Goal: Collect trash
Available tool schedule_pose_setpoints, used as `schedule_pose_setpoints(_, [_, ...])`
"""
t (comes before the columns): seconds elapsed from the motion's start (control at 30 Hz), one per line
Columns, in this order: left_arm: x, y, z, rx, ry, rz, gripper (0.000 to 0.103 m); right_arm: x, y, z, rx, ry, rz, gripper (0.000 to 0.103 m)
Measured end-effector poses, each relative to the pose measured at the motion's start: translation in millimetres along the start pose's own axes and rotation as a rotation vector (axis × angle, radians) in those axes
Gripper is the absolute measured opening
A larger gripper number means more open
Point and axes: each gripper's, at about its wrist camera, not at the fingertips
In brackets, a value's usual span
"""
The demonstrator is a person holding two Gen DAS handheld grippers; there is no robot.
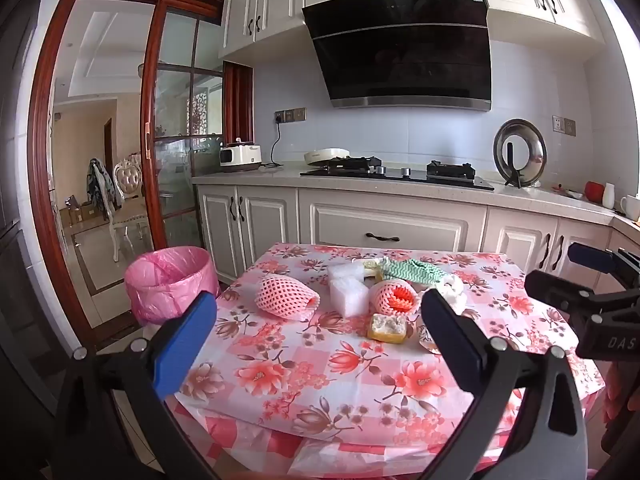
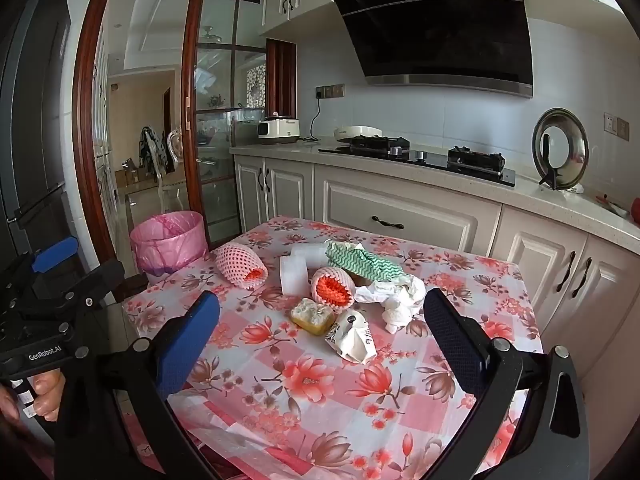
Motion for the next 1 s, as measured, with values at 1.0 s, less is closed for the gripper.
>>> schedule_pose_setpoints(1.0, [0.0,0.7,0.2,-0.001,-0.006,0.006,0.099,-1.4,0.7,-2.2,0.003,-0.003,-0.009,0.096])
Point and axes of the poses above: each gripper's, at about its wrist camera, not at the fingertips, and y roughly against the way its jaws point, z to its left, x to its underside, and after that the axes turned 5 degrees about y, right-handed
